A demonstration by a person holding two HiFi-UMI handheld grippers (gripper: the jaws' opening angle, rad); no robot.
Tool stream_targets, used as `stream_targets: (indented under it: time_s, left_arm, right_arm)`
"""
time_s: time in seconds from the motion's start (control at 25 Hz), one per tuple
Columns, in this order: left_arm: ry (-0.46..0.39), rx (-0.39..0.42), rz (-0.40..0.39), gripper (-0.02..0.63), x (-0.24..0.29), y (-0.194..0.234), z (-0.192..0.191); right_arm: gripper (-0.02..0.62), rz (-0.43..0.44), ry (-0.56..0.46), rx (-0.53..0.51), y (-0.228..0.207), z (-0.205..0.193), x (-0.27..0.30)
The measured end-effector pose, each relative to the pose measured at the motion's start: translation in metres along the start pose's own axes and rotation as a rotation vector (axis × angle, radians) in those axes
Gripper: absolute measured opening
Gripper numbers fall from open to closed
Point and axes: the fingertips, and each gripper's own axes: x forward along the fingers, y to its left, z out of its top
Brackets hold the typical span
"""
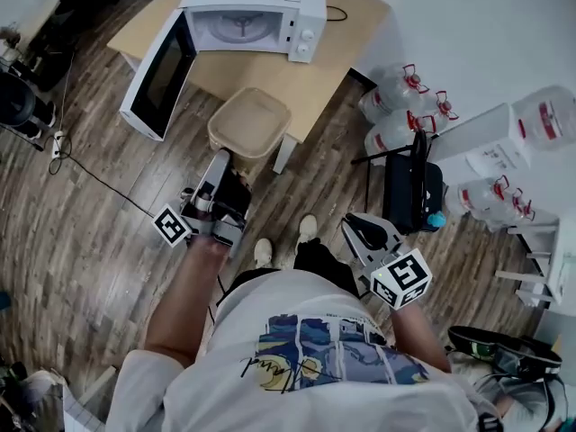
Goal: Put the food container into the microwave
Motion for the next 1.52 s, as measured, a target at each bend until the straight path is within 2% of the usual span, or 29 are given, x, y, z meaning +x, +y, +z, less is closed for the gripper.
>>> stream_targets:
  time_s: [0.24, 0.64, 0.92, 1.2, 1.52]
  left_arm:
    - [-0.064, 0.053, 0.018, 0.005, 0.030, 0.041, 0.029]
    - [-0.183, 0.149, 0.029, 0.005, 0.097, 0.111, 0.066]
    - [-0.273, 0.209, 0.025, 0.005, 0.128, 0.156, 0.091]
    - [-0.313, 0.196, 0.059, 0.005, 0.141, 0.211, 0.127]
    - [-0.293, 0.097, 0.042, 0.005, 0.162, 0.278, 0.173]
  right_arm:
    - [0.032, 0.066, 0.012, -0.024, -0.053, 0.015, 0.039]
    - [0.029, 0.203, 0.033, -0.114, -0.177, 0.066, 0.097]
    - [0.028, 0.264, 0.062, -0.145, -0.243, 0.073, 0.120]
    - [0.026, 0.268, 0.107, -0.147, -0.268, 0.081, 0.143]
    - [0.026, 0.196, 0.165, -0.145, -0.274, 0.108, 0.180]
